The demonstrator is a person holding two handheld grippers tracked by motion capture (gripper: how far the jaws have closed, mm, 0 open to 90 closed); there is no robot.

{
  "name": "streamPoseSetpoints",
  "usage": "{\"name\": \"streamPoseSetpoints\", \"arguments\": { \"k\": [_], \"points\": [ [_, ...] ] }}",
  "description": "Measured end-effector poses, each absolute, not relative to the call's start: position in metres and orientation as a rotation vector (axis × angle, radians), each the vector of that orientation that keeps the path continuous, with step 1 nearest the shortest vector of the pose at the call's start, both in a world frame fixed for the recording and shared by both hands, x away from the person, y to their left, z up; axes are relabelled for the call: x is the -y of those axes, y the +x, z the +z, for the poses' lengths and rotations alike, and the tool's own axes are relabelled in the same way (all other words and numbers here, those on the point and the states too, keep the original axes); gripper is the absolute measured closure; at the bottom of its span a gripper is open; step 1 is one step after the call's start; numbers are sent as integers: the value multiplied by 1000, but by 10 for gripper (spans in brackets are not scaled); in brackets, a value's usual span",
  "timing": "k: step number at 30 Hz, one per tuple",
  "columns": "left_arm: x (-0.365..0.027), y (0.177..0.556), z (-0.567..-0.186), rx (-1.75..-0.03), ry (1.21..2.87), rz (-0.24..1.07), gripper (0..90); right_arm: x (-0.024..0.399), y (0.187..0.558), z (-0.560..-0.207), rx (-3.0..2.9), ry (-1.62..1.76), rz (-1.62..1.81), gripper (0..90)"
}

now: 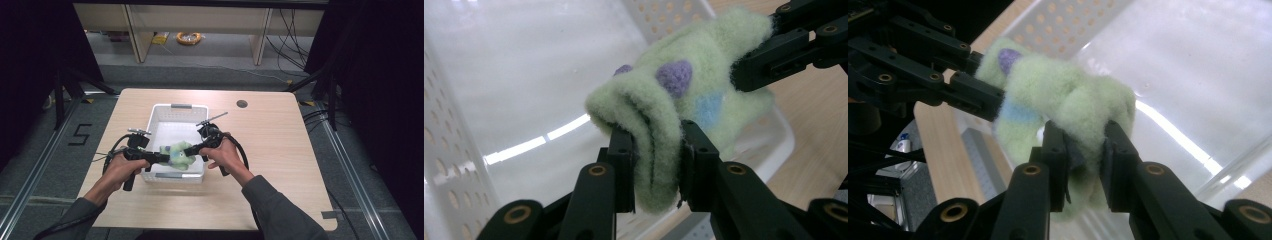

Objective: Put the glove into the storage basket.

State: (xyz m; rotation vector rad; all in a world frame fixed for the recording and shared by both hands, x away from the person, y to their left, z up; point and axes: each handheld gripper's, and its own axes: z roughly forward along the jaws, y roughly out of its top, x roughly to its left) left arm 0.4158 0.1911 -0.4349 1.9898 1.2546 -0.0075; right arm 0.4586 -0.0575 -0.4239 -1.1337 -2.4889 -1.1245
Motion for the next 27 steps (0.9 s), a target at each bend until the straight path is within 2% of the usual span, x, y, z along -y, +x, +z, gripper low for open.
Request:
{"name": "streamPoseSetpoints", "arguments": {
  "k": [6, 20, 27],
  "points": [
    [-191, 421, -445, -1301, 1980, -7, 706, 47, 467, -435, 2531, -1155, -1070, 752],
    [-189, 425, -453, -1299, 2102, 29, 689, 33, 469, -448, 2629, -1147, -917, 720],
    [-185, 427, -457, -1310, 2143, 30, 625, 28, 470, -452, 2699, -1138, -852, 671]
  ]
}}
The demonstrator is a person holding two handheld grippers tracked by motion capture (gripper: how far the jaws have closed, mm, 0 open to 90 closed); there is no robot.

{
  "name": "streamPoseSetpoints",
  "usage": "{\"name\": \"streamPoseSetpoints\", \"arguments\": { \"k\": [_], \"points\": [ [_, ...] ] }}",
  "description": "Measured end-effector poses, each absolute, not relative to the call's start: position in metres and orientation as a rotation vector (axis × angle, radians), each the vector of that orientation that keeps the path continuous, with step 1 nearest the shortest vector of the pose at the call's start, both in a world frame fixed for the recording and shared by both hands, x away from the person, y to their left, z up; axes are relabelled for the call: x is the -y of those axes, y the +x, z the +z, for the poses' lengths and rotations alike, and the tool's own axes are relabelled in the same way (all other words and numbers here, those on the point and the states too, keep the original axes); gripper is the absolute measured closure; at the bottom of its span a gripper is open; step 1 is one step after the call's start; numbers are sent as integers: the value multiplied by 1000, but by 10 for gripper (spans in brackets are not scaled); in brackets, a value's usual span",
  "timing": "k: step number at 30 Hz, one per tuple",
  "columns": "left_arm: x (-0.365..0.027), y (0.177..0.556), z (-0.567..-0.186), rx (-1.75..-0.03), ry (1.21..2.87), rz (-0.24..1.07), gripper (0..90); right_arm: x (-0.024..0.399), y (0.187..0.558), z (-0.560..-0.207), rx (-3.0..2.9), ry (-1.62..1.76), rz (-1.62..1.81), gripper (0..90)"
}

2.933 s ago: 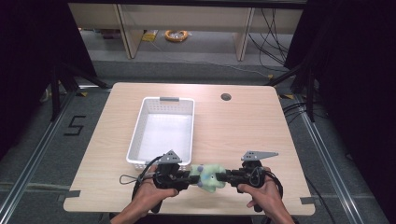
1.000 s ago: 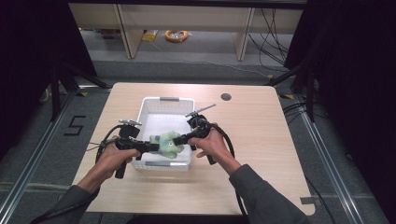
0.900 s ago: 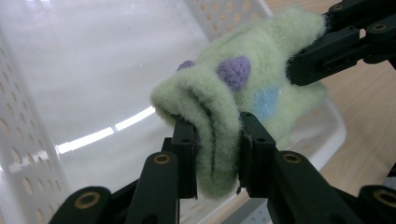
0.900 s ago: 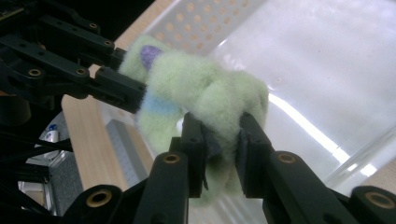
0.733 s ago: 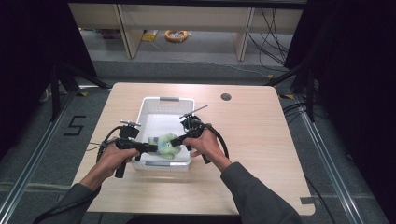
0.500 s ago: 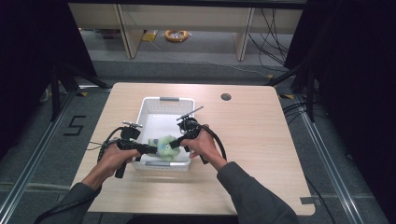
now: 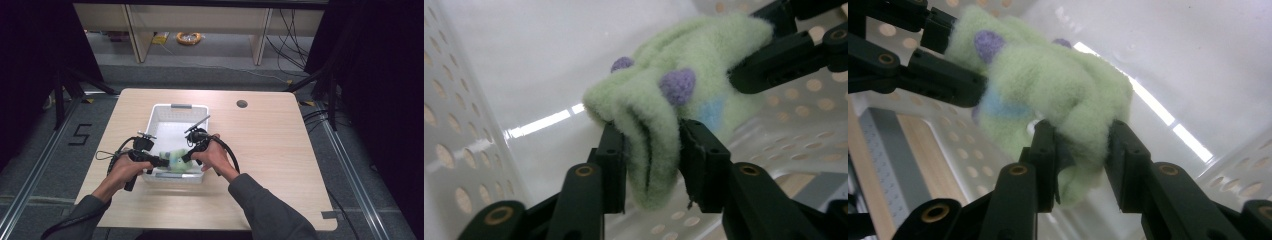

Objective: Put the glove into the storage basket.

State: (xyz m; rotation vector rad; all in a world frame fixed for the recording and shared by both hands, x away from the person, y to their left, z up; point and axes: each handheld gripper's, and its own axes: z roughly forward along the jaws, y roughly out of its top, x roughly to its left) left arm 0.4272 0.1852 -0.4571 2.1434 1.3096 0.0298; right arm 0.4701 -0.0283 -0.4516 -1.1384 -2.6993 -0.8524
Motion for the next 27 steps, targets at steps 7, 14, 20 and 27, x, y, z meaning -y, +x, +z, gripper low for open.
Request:
{"name": "streamPoseSetpoints", "arguments": {
  "k": [7, 14, 20, 27],
  "points": [
    [-183, 428, -450, -1327, 2122, 126, 500, 24, 472, -444, 2731, -1152, -842, 575],
    [-184, 425, -448, -1350, 2116, 153, 445, 26, 473, -430, 2781, -1138, -870, 533],
    [-185, 419, -437, -1331, 2078, 168, 408, 32, 469, -420, 2799, -1114, -919, 500],
    [-178, 402, -424, -1271, 2042, 181, 370, 48, 461, -409, 2784, -1090, -1001, 442]
  ]
}}
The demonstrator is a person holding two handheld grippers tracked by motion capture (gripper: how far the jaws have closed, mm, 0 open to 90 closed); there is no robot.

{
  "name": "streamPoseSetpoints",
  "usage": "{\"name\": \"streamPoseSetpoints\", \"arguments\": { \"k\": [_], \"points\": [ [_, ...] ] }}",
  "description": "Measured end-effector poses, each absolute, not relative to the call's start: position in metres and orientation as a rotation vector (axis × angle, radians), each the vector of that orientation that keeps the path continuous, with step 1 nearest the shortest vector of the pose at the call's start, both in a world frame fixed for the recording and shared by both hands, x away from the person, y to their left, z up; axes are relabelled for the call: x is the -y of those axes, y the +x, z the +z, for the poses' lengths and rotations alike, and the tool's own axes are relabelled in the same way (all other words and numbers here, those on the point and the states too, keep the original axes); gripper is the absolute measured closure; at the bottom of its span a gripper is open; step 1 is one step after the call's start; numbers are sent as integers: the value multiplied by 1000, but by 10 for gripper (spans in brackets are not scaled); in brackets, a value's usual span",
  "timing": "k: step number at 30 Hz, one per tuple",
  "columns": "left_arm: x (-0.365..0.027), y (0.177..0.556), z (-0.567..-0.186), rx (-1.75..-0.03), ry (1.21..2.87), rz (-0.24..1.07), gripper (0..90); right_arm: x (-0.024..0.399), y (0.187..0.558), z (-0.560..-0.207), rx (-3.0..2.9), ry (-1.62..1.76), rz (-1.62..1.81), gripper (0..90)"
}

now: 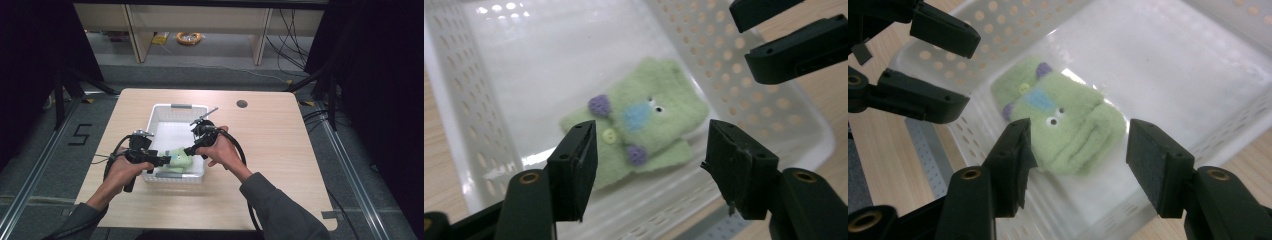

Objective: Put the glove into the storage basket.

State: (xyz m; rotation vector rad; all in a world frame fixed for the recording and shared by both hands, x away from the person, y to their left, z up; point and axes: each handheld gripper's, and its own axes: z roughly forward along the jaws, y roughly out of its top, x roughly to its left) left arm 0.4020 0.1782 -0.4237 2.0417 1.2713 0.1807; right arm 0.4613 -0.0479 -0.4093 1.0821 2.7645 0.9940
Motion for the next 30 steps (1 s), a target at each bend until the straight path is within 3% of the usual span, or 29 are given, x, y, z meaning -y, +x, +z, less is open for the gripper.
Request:
{"name": "streamPoseSetpoints", "arguments": {
  "k": [17, 30],
  "points": [
    [-158, 373, -417, -1200, 1976, 158, 290, 102, 432, -391, -2676, 1032, 1226, 374],
    [-141, 358, -417, -1142, 1969, 107, 275, 148, 415, -387, -2558, 1065, 1306, 374]
  ]
}}
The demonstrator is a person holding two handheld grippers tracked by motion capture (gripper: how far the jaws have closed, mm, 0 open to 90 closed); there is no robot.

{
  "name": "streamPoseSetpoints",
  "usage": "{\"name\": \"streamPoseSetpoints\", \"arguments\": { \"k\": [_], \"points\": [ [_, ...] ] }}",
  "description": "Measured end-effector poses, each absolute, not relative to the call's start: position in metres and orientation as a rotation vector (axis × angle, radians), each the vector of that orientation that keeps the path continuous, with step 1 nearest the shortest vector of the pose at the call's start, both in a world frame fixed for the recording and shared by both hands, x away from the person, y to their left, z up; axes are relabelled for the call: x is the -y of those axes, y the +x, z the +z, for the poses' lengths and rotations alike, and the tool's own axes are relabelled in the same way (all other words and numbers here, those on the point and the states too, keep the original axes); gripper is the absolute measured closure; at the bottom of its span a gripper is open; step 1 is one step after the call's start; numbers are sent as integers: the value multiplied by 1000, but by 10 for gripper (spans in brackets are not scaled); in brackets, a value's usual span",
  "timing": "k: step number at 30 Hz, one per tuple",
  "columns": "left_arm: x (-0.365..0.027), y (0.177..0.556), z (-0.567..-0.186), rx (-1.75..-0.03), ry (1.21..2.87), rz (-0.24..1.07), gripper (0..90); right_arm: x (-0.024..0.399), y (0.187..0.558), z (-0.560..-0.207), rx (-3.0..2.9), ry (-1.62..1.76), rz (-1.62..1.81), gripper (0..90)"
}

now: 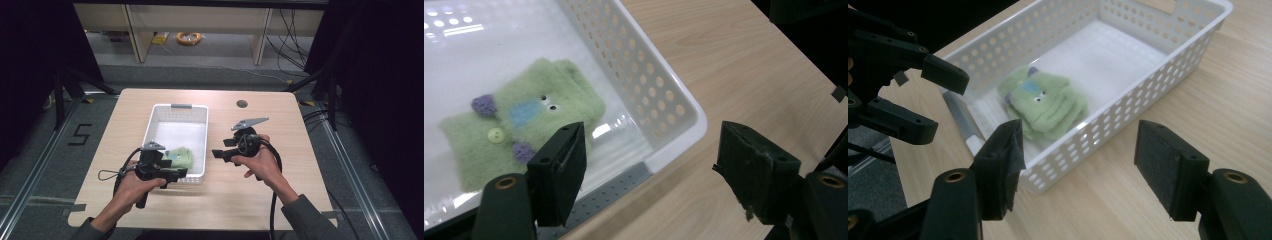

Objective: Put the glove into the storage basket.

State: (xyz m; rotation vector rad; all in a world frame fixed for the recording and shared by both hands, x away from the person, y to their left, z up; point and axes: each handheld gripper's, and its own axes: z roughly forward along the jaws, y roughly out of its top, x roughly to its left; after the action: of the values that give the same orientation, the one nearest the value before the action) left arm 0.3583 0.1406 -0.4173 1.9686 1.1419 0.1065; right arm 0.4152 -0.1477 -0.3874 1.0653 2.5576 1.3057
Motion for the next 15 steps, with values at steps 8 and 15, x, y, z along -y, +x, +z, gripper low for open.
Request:
{"name": "streamPoseSetpoints", "arguments": {
  "k": [8, 15],
  "points": [
    [-135, 351, -421, -1126, 1947, 93, 272, 168, 404, -388, -2534, 1099, 1374, 371],
    [-127, 346, -428, -1110, 1939, 101, 262, 186, 395, -399, -2505, 1139, 1404, 339]
  ]
}}
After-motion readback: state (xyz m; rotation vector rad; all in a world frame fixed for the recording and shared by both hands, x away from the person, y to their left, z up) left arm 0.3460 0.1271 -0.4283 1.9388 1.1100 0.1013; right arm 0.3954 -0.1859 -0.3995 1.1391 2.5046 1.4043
